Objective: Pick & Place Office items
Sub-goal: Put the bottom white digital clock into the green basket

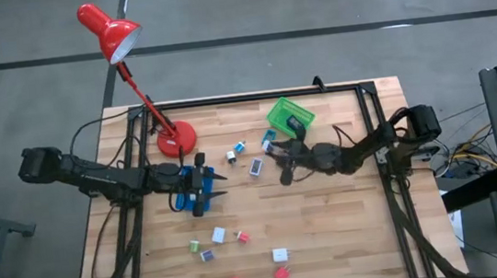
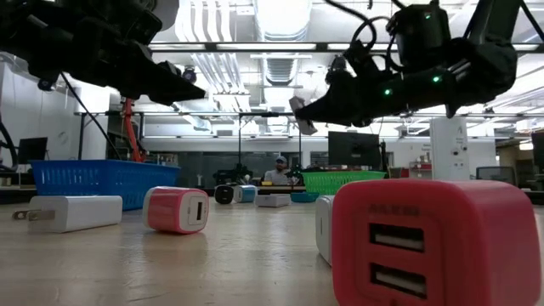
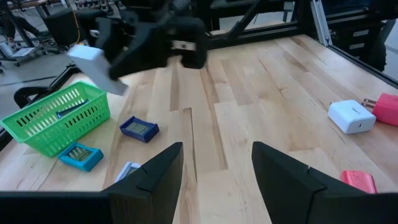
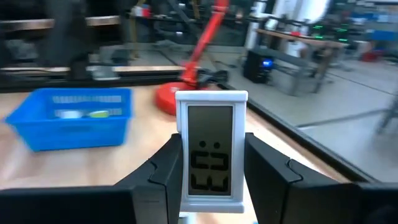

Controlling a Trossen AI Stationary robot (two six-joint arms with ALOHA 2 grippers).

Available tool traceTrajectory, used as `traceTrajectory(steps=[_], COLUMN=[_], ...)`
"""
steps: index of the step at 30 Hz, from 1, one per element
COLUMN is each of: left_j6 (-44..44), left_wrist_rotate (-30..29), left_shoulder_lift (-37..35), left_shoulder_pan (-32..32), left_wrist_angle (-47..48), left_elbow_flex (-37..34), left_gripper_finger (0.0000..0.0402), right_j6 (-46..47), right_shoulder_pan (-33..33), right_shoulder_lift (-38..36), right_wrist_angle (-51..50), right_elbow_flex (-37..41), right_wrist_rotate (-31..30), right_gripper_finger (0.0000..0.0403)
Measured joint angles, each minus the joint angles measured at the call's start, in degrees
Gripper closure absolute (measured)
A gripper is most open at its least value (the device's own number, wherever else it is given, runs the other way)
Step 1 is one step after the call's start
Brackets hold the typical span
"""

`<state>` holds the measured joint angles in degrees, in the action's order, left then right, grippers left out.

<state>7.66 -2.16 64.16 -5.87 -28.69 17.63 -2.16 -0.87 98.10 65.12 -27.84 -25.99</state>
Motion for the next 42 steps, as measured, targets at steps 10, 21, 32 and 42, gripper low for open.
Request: traceTrajectory(steps=[10,21,32,42], left_j6=[-1.3,-1.4,-0.8,-0.8], left_wrist_rotate=[0.0,0.0,0.0,0.0], left_shoulder_lift=[0.0,0.0,0.0,0.0], left_shoulder_pan=[0.0,0.0,0.0,0.0], left_wrist_angle=[-0.9,-1.3,-1.3,-1.3], left_elbow_flex=[-1.1,-1.1,-1.1,-1.1], left_gripper_finger=[0.0207,0.0207,0.0207,0.0207], right_j6=[-2.1,-4.0,-3.1,4.6], right_shoulder_pan=[-5.5,-10.1,-14.2,-17.0], right_shoulder_lift=[0.0,0.0,0.0,-0.1], right_wrist_angle=[0.0,-1.9,-4.8,-23.1], right_elbow_flex=[0.0,0.0,-0.1,-3.9], right_wrist_rotate=[-8.5,-16.2,-17.3,-15.5], right_gripper_finger=[0.0278,0.0278,0.0278,0.0278])
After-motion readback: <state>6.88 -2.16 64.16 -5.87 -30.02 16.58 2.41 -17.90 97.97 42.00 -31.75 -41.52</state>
